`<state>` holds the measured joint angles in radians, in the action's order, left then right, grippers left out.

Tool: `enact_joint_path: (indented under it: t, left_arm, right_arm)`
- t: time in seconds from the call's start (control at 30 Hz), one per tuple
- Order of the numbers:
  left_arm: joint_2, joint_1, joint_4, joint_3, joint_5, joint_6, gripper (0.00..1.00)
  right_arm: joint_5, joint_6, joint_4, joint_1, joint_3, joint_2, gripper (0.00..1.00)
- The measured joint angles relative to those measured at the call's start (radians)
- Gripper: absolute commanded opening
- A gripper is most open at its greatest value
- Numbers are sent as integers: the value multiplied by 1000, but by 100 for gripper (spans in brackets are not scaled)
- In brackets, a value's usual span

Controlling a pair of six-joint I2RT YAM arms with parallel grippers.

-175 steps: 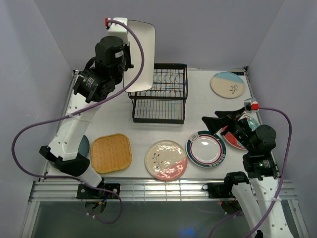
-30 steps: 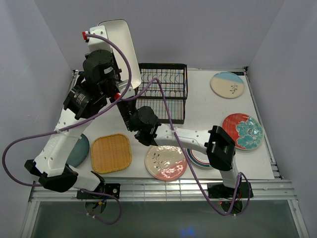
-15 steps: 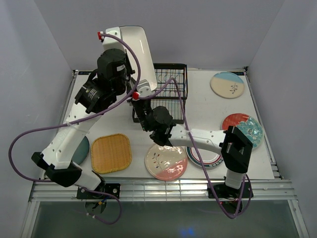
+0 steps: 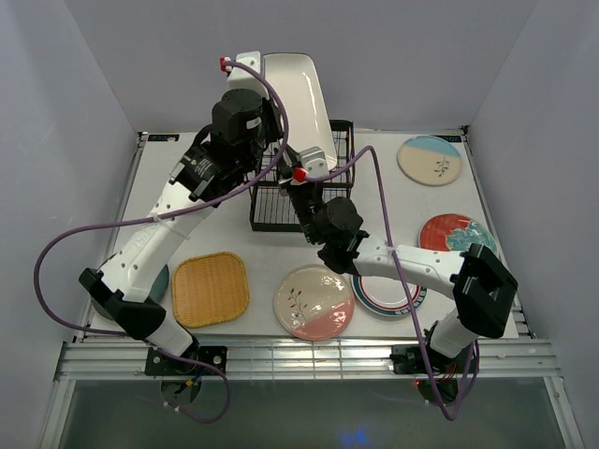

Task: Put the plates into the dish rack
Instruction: Insert the plate into the dish rack.

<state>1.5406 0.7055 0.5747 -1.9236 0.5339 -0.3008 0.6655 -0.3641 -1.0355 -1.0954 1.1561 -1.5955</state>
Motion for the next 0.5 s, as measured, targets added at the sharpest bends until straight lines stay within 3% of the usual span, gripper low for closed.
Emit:
enact_joint_path:
  t: [0.2, 0.5]
  left_arm:
    - [43, 5, -63, 0, -34, -6, 1]
    - [127, 5, -88, -41, -53, 11, 12]
  right_arm:
    - [-71, 55, 22, 69, -61, 53, 8]
    - [-123, 103, 41, 135, -97, 61, 8]
